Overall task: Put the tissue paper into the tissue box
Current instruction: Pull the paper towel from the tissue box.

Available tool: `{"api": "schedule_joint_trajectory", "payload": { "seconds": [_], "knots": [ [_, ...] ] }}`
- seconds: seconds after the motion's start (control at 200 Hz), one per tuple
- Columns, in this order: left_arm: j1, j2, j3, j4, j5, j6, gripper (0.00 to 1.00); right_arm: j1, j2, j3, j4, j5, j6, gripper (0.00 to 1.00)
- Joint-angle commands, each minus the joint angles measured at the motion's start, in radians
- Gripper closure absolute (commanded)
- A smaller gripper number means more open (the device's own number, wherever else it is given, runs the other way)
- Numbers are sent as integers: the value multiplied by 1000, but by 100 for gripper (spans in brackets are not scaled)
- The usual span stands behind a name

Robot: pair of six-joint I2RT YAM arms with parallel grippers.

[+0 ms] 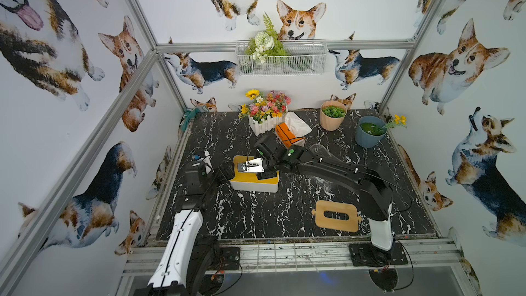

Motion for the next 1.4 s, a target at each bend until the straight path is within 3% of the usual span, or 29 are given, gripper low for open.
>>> {"api": "schedule_joint_trajectory", "payload": {
  "seconds": [0.0,0.26,0.365,0.48,0.971,1.116,1.236,1.396],
  "knots": [
    [4,-6,-4,8,9,15,5,6,19,10,-3,45,-6,45],
    [7,-16,-12,6,12,14,5,12,35,-9,39,105,10,68],
    [8,-21,-16,5,12,13,4,12,30,-31,72,146,20,87],
    [9,-24,-19,8,12,13,4,7,19,-39,93,159,45,100],
    [12,-35,-30,18,18,-1,4,-75,13,12,116,73,280,100],
    [10,-37,-31,18,21,-3,4,-107,8,41,82,-18,357,79],
    [10,-38,-32,29,36,-9,4,-130,-47,42,96,-140,433,48],
    [11,-51,-30,59,101,-12,2,-143,-172,-51,184,-277,561,31]
  ]
}}
